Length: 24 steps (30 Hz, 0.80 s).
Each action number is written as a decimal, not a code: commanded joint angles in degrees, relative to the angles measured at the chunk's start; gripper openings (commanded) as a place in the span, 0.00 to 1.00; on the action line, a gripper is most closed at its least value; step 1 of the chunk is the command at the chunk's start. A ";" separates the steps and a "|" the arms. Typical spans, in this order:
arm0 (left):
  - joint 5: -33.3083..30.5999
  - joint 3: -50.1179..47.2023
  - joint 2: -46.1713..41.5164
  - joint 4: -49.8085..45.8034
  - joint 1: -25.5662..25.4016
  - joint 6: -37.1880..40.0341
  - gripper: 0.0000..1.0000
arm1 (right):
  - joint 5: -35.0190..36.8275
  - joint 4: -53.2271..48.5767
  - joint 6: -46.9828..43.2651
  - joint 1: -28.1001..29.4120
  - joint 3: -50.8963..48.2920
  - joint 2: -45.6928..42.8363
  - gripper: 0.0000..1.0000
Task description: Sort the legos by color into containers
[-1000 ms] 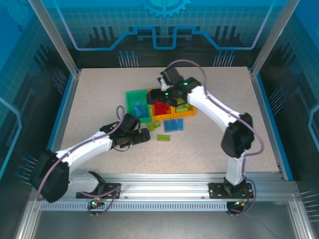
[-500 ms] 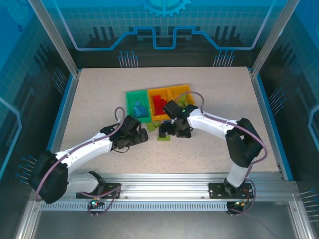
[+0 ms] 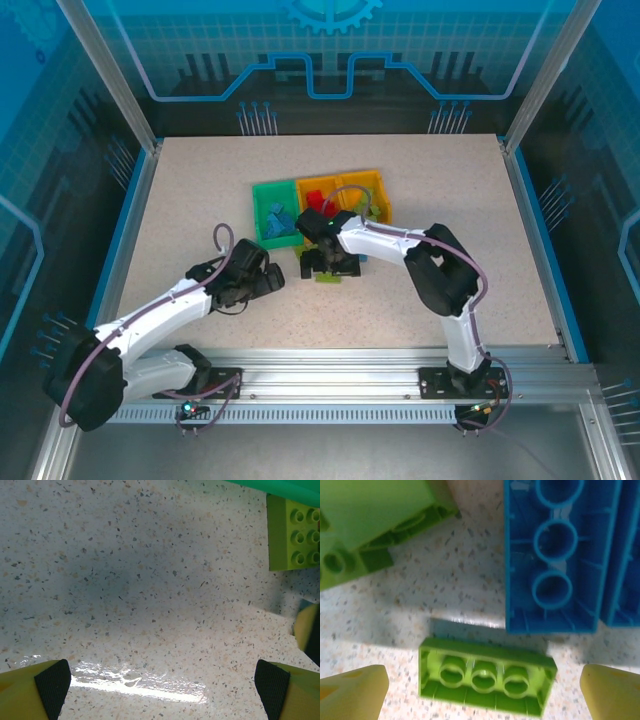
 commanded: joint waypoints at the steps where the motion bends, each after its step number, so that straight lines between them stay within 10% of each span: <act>1: -0.81 -1.34 -1.52 -1.52 0.70 -0.60 0.99 | 1.67 -3.70 -0.05 0.59 2.25 3.38 0.95; 13: -0.82 -1.29 -1.71 -1.69 1.25 -0.55 0.99 | 2.88 -4.27 -1.98 0.81 -0.79 -0.09 0.57; 24: 0.30 0.91 2.01 -0.85 1.16 0.48 0.99 | -1.35 -3.12 -9.24 -10.16 2.39 -14.01 0.54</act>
